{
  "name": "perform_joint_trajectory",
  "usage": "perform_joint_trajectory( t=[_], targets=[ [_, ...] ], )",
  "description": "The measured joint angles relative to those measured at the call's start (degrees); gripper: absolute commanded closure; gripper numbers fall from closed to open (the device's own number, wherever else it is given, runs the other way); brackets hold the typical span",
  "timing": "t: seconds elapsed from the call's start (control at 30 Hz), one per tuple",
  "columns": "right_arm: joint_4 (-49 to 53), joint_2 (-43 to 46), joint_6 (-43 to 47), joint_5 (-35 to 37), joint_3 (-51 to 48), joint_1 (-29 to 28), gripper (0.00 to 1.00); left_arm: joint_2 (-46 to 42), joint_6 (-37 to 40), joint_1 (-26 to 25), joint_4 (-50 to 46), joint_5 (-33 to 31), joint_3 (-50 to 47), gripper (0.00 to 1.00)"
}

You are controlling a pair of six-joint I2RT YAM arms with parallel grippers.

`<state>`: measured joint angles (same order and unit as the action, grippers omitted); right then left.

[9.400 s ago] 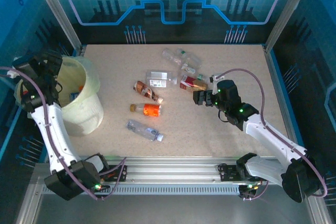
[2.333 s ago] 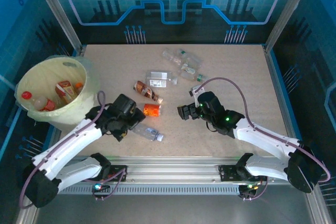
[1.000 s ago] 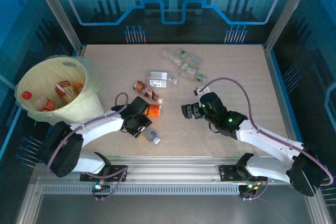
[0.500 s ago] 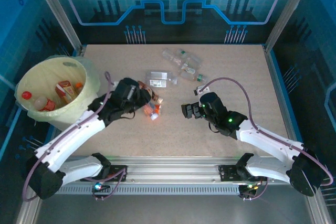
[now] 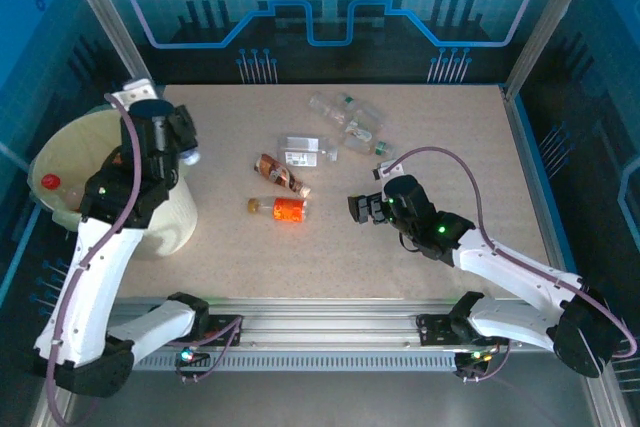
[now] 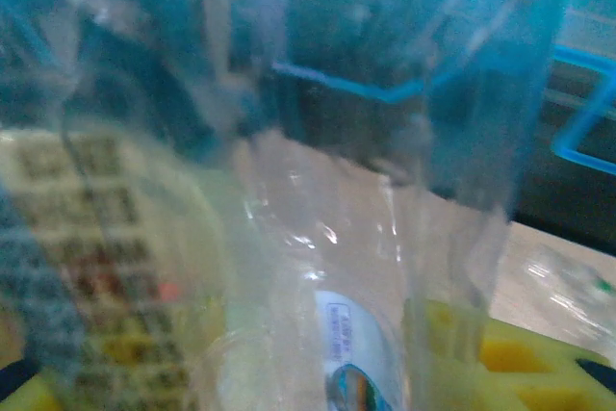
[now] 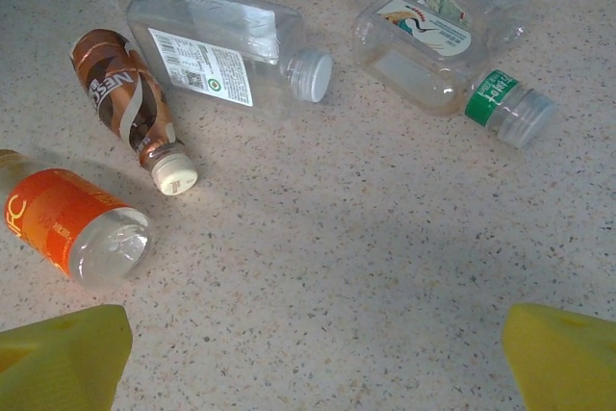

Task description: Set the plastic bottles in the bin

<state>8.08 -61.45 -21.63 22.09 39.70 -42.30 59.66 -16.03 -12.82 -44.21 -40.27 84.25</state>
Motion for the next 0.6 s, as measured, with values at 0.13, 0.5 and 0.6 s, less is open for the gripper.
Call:
perform_joint_trajectory(
  t=[0.13, 0.5, 0.6],
  targets=[
    [0.00, 0.00, 0.02, 0.00, 0.00, 0.00, 0.00, 0.70, 4.92, 9.68, 3.04, -2.91, -0.92, 0.46],
    [0.11, 0.81, 0.20, 0.00, 0.04, 0.55, 0.00, 3.89, 2.51, 22.95, -0.66, 0.70, 1.77, 0.01],
    [0.13, 0.81, 0.17, 0.00, 0.04, 0.74, 0.00, 4.17, -1.07, 21.33, -4.15, 4.96, 4.98, 0.01]
  ],
)
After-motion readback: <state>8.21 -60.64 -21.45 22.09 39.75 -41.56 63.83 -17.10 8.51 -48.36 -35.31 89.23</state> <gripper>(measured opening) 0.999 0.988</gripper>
